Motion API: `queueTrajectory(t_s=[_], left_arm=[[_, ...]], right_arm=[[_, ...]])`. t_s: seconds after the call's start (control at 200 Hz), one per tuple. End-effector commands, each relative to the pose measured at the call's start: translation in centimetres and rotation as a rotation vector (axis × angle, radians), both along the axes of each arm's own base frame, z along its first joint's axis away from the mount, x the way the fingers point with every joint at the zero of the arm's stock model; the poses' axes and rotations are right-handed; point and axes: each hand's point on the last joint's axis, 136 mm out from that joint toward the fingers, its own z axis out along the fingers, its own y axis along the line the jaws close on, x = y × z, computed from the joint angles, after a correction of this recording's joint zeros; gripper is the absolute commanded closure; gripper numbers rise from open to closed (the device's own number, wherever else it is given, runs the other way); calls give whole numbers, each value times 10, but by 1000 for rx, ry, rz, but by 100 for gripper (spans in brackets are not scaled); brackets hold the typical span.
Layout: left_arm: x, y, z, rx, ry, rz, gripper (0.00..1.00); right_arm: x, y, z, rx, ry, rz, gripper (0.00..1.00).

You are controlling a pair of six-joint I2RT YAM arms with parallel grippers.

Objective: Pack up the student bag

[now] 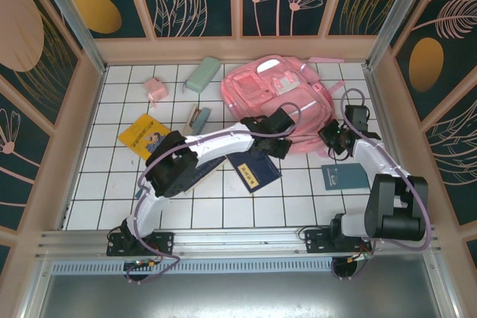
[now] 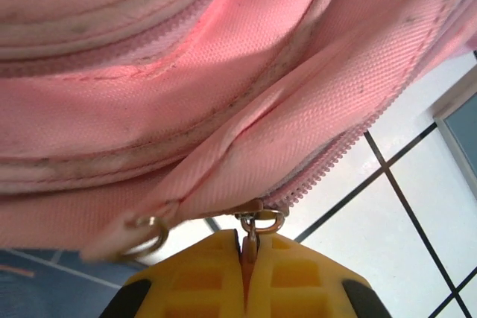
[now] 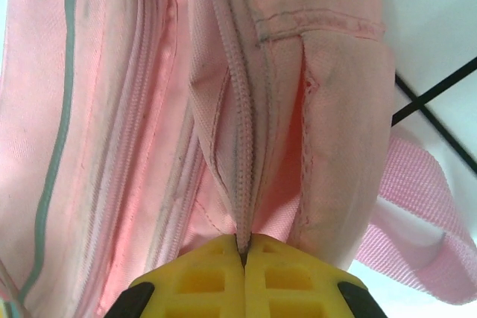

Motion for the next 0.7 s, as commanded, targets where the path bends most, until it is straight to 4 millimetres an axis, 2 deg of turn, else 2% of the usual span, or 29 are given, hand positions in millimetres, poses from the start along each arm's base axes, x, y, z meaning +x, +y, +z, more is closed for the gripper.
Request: queueTrajectory(t_s=[0.0,0.13,0.235,0.375,0.47,0.595,0.69], left_arm=[[26,86,-4,188,-8,134,100],[46,112,-8,222,-19,176,100],[50,105,0,186,-24,152,100],[44,73,12,61,16,114,100],[33,39,27,4,9,55,100],[16,-11,52,-104,23,-22,100],[4,-41,67,-191,48,-74,100]], right_arm=[[31,-60,27,-168,-106,-142,100],[30,-71,29,-171,-108,-173,100],[29,-71,32,-159,-121,-170,100],[35,-56,44,-94,-168,-119,100],[37,-47,49,-71,-179,-94,100],[36,-35,42,-68,-171,-66,100],[33,-31,34,-63,-155,-60,100]])
